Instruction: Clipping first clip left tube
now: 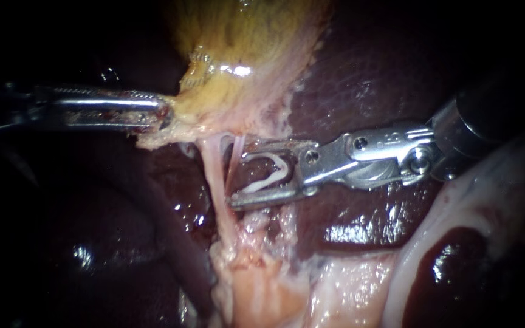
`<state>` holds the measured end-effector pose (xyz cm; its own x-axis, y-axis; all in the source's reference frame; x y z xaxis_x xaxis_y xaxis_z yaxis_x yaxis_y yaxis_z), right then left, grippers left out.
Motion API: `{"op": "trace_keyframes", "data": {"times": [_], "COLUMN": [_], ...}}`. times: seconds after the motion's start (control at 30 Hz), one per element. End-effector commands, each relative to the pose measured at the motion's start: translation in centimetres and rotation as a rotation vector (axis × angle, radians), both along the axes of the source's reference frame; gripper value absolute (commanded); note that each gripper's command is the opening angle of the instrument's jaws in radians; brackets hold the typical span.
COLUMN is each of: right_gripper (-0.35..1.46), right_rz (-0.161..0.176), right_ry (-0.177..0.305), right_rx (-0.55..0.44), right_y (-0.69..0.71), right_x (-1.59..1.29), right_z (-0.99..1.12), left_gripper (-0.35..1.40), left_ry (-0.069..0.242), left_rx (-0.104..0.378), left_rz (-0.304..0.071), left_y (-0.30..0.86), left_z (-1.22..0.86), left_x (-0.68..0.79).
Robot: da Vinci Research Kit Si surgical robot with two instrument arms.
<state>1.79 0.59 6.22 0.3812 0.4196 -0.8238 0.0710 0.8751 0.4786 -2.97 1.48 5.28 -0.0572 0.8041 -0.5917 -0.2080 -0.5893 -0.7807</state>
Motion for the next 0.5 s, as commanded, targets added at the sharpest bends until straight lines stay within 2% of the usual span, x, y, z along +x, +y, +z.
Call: {"op": "trace_keyframes", "data": {"times": [0.03, 0.2, 0.5], "right_gripper": [0.39, 0.39, 0.41], "right_rz": [0.000, -0.004, -0.020], "right_ry": [0.000, 0.003, 0.014], "right_rx": [0.000, 0.001, 0.018], "right_y": [0.00, 0.00, 0.08], "right_x": [-0.01, -0.11, -0.54], "right_z": [0.00, -0.02, -0.14], "left_gripper": [-0.35, -0.35, -0.35], "left_ry": [0.000, 0.000, -0.001], "left_rx": [0.000, 0.000, 0.000], "left_rz": [0.000, 0.000, 0.002], "left_y": [0.00, 0.00, 0.00], "left_z": [0.00, 0.00, 0.00], "left_x": [0.00, 0.01, 0.04]}}
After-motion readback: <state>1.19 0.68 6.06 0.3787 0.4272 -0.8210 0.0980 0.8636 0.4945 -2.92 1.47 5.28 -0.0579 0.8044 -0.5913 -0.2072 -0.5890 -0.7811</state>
